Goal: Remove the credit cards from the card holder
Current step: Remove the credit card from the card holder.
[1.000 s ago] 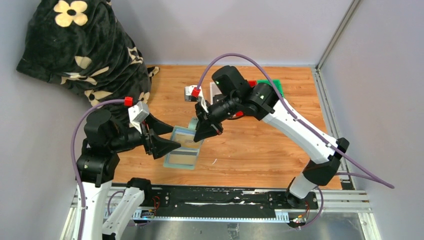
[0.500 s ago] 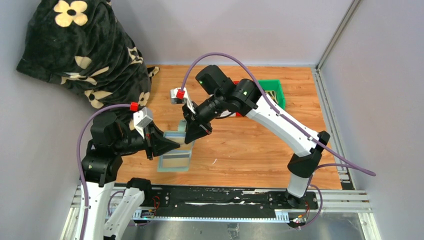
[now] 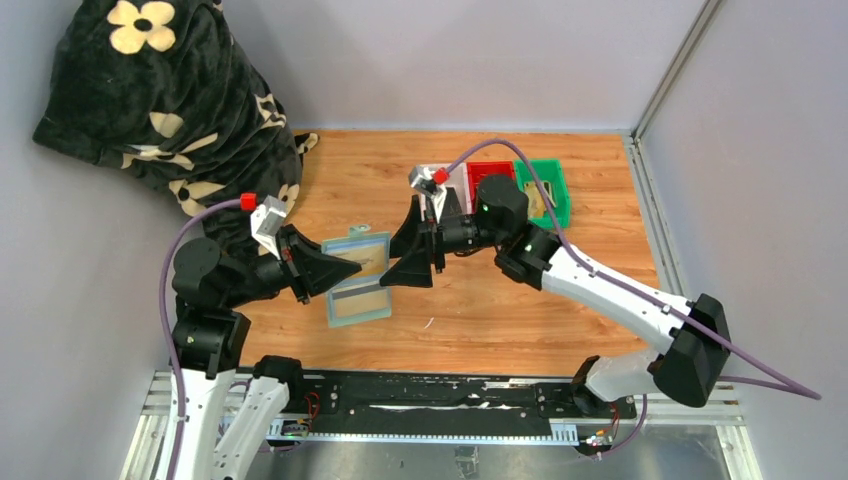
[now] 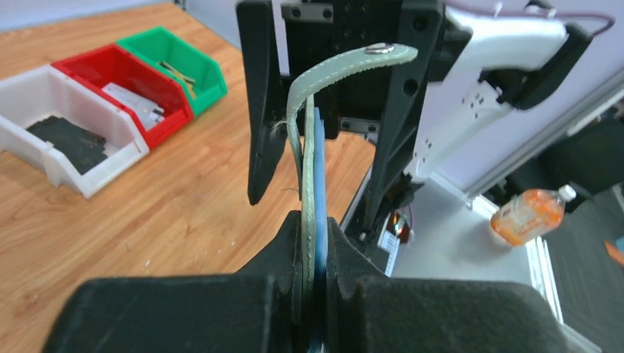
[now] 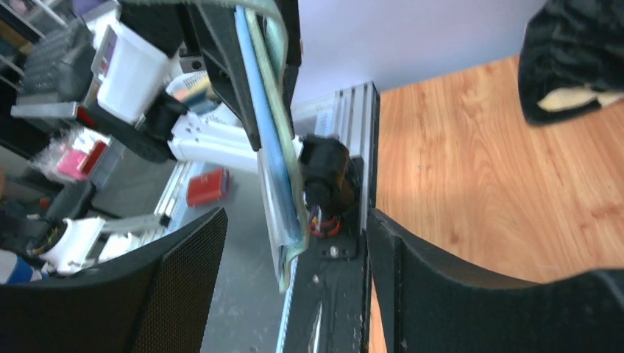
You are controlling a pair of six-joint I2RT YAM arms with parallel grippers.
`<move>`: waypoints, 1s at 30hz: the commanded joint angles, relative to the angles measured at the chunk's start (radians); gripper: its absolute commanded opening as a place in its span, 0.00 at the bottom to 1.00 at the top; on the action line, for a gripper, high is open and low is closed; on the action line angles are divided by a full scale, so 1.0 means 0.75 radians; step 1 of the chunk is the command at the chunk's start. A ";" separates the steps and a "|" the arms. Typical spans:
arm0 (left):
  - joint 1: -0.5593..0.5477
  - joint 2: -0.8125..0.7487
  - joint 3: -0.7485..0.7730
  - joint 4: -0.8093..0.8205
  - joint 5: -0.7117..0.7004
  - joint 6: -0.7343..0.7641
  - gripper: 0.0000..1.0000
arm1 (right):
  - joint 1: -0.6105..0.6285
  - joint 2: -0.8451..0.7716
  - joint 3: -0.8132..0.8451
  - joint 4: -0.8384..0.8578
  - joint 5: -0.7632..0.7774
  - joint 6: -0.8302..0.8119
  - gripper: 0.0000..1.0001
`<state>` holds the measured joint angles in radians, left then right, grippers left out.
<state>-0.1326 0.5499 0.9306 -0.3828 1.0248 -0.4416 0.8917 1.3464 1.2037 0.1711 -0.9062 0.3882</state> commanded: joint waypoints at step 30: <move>-0.003 -0.028 0.088 0.075 -0.112 -0.173 0.53 | -0.042 -0.007 0.034 0.058 -0.110 0.279 0.00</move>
<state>-0.1326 0.4934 0.9268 -0.1982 0.8673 -0.6933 0.8669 1.3994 1.0603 0.8646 -0.8806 1.0073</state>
